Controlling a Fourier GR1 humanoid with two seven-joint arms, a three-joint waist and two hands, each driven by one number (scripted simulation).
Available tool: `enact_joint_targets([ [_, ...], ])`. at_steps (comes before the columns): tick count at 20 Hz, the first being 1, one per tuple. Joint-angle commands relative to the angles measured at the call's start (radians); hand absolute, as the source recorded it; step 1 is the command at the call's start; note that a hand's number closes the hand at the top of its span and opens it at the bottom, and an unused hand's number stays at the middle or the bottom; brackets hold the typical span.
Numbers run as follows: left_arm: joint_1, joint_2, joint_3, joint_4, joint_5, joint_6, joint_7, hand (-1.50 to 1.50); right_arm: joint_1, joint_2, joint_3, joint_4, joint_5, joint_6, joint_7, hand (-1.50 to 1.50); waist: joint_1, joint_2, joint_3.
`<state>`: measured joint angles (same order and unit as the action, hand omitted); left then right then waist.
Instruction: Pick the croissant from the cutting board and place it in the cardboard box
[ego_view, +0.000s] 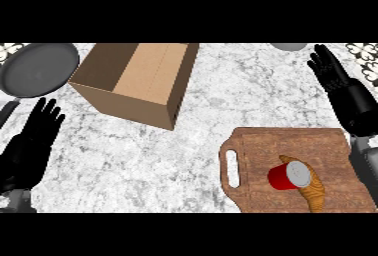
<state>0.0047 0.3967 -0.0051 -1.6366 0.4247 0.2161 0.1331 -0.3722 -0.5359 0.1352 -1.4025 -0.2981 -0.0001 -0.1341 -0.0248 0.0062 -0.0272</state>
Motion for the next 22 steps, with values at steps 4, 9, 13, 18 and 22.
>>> enact_joint_targets([
  [4,-0.008,0.144,-0.014,0.097,-0.238,0.056,-0.028,0.00,0.092,-0.071,0.089,-0.017,-0.077,0.319,-0.035,-1.50,0.004,0.001,0.030],
  [9,0.028,0.209,-0.023,0.137,-0.301,0.044,-0.033,0.00,0.018,-0.348,0.222,-0.155,0.376,0.355,-0.213,-1.50,0.002,-0.011,0.028],
  [13,0.028,0.215,-0.025,0.180,-0.350,0.060,-0.067,0.00,0.246,-0.265,0.177,0.108,0.231,0.432,-0.579,-1.50,0.018,0.009,0.034],
  [18,-0.034,0.159,-0.079,0.231,-0.408,0.087,-0.049,0.00,0.213,-0.348,0.161,0.240,0.330,0.516,-0.924,-1.50,0.027,0.002,0.031],
  [22,-0.089,0.136,-0.086,0.288,-0.427,0.089,-0.059,0.00,0.108,-0.415,0.182,0.302,0.488,0.375,-0.954,-1.50,0.038,0.005,0.030],
])
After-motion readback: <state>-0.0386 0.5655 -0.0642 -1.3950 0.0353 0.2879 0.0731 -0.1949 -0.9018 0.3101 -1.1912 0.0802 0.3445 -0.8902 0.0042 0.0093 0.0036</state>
